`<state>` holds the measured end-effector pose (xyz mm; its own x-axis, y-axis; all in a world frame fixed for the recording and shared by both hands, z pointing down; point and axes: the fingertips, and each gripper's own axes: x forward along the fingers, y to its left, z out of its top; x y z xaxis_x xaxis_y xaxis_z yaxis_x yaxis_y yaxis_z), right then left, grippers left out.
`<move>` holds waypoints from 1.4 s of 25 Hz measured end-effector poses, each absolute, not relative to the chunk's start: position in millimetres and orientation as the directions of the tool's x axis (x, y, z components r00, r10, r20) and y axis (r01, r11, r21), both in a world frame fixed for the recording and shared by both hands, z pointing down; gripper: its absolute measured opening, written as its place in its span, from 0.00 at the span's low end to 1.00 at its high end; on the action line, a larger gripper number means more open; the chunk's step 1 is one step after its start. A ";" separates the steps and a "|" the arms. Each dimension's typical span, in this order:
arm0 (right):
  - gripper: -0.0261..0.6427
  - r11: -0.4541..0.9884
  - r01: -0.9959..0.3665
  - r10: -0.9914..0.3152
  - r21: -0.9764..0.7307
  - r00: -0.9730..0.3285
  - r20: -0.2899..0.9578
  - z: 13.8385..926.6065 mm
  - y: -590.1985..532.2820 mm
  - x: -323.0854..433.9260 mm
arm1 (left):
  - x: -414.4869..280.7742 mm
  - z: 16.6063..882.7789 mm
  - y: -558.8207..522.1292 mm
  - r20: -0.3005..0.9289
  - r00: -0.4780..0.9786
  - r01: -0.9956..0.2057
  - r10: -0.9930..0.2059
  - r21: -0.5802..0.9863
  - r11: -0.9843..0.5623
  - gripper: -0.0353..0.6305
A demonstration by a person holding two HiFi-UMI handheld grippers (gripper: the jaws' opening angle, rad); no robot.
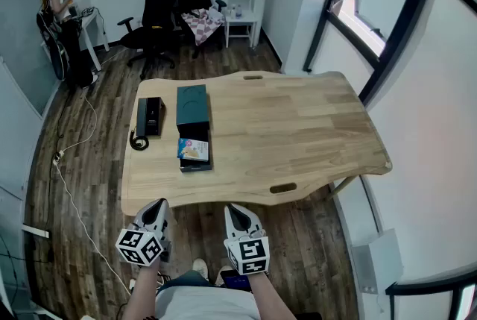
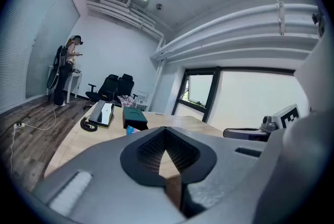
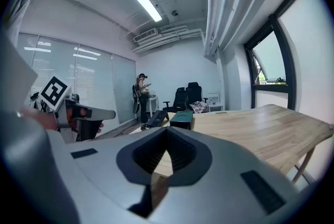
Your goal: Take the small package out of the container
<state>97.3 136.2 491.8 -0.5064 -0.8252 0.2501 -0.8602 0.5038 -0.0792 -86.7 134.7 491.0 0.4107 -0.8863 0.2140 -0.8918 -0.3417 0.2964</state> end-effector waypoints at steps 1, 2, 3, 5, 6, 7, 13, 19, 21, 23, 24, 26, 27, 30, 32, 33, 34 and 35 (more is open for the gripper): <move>0.05 0.506 -0.859 -0.825 -0.076 -0.508 0.249 491.5 135.6 98.4 | -85.8 490.3 134.1 0.213 0.408 -0.893 -0.888 0.295 -0.340 0.05; 0.05 0.508 -0.858 -0.824 -0.073 -0.509 0.248 491.2 135.0 99.8 | -84.9 489.8 133.5 0.212 0.406 -0.894 -0.889 0.294 -0.339 0.05; 0.05 0.509 -0.858 -0.824 -0.071 -0.510 0.248 491.2 134.5 101.7 | -83.6 489.4 133.0 0.211 0.405 -0.894 -0.890 0.294 -0.337 0.05; 0.05 0.511 -0.856 -0.822 -0.072 -0.512 0.251 492.5 134.0 106.7 | -79.6 489.7 132.1 0.207 0.404 -0.894 -0.891 0.296 -0.337 0.05; 0.05 0.512 -0.856 -0.820 -0.078 -0.514 0.254 493.8 133.8 109.0 | -77.1 490.3 131.6 0.206 0.406 -0.893 -0.890 0.298 -0.338 0.05; 0.05 0.512 -0.854 -0.817 -0.089 -0.517 0.257 495.5 133.7 110.7 | -74.5 490.9 131.2 0.206 0.409 -0.891 -0.889 0.299 -0.341 0.05; 0.05 0.521 -0.832 -0.823 -0.190 -0.548 0.146 481.3 132.8 116.4 | -65.6 492.5 130.1 0.215 0.412 -0.891 -0.885 0.296 -0.343 0.05; 0.05 0.547 -0.803 -0.809 -0.234 -0.579 0.096 478.7 108.3 110.0 | -76.1 500.0 104.6 0.211 0.398 -0.892 -0.893 0.316 -0.323 0.05; 0.05 0.549 -0.803 -0.808 -0.234 -0.581 0.097 480.4 93.9 106.3 | -81.5 502.8 89.1 0.209 0.394 -0.893 -0.895 0.320 -0.318 0.05; 0.05 0.541 -0.812 -0.813 -0.220 -0.571 0.111 483.7 76.2 102.8 | -86.7 505.2 68.7 0.208 0.392 -0.892 -0.896 0.324 -0.315 0.05; 0.05 0.534 -0.818 -0.817 -0.213 -0.564 0.121 486.4 66.3 102.0 | -88.3 505.7 57.1 0.207 0.393 -0.891 -0.896 0.327 -0.315 0.05; 0.05 0.516 -0.831 -0.824 -0.208 -0.548 0.145 492.3 44.6 102.0 | -89.6 504.5 31.9 0.200 0.398 -0.888 -0.895 0.331 -0.320 0.05; 0.05 0.507 -0.836 -0.828 -0.209 -0.540 0.154 493.9 32.7 101.7 | -90.5 502.8 18.1 0.196 0.402 -0.886 -0.894 0.331 -0.325 0.05; 0.05 0.488 -0.847 -0.838 -0.213 -0.523 0.159 491.0 -3.9 94.9 | -98.2 497.0 -23.4 0.187 0.417 -0.878 -0.889 0.335 -0.342 0.05; 0.05 0.481 -0.857 -0.842 -0.186 -0.510 0.176 491.3 -27.9 87.2 | -104.7 496.5 -48.5 0.188 0.428 -0.875 -0.884 0.332 -0.353 0.05; 0.05 0.476 -0.864 -0.843 -0.161 -0.501 0.196 493.9 -38.6 83.4 | -107.3 497.4 -59.6 0.190 0.434 -0.872 -0.881 0.333 -0.358 0.05; 0.05 0.471 -0.872 -0.845 -0.138 -0.490 0.215 497.0 -48.1 80.1 | -109.6 498.7 -69.5 0.191 0.440 -0.870 -0.877 0.334 -0.363 0.05; 0.05 0.463 -0.878 -0.848 -0.126 -0.479 0.227 499.5 -57.0 77.6 | -111.7 499.7 -78.5 0.191 0.446 -0.867 -0.875 0.335 -0.369 0.05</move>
